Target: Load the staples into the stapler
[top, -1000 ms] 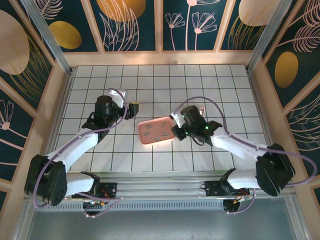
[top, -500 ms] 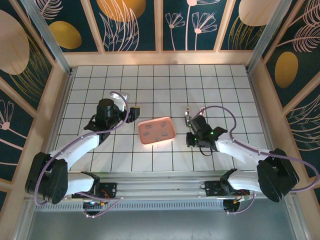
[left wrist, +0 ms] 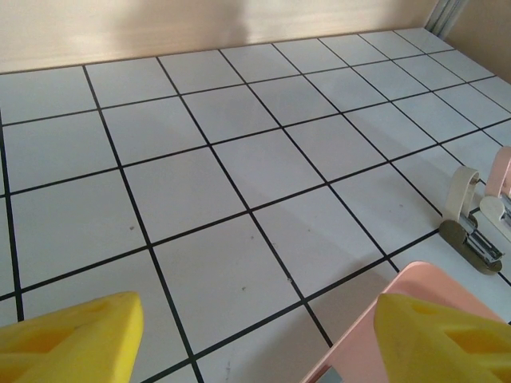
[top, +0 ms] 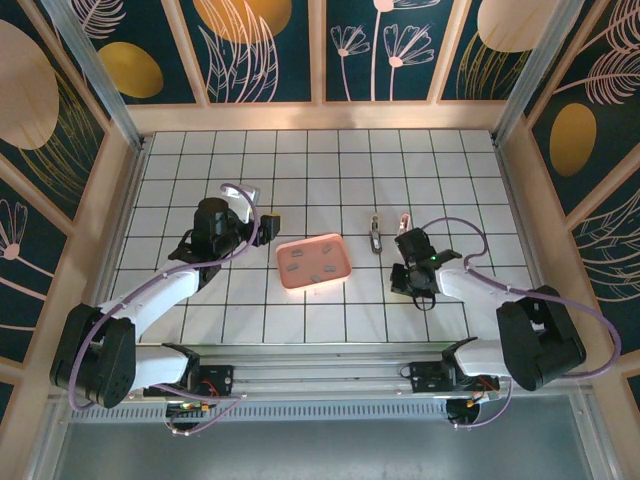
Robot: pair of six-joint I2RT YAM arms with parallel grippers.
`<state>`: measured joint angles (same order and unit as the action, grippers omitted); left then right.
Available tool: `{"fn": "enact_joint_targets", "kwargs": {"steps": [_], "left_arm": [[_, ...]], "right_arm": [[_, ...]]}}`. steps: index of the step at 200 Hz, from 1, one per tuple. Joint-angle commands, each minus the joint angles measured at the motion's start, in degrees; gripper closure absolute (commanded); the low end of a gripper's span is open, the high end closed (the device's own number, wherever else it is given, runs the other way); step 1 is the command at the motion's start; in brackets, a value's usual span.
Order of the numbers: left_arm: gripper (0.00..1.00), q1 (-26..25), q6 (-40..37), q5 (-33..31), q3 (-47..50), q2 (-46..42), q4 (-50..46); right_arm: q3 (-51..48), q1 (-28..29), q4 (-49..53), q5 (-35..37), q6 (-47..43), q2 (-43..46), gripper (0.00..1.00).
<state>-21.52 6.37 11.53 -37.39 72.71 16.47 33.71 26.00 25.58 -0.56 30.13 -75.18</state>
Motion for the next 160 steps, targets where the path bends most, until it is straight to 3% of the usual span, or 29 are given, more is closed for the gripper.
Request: {"fn": "enact_joint_targets", "kwargs": {"steps": [1,48,160], "left_arm": [[0.24,-0.36,-0.63,-0.02,0.30,0.59,1.16],[0.24,-0.37,-0.63,0.01,0.22,0.58,1.05],[0.24,-0.45,-0.72,0.07,0.07,0.32,0.76]], "right_arm": [[1.65,-0.37,2.74,0.63,-0.50,-1.35,0.81],[6.58,-0.56,7.77,1.07,-1.16,-0.90,0.64],[12.07,-3.75,10.77,-2.10,-4.81,-8.70,0.66]]}}
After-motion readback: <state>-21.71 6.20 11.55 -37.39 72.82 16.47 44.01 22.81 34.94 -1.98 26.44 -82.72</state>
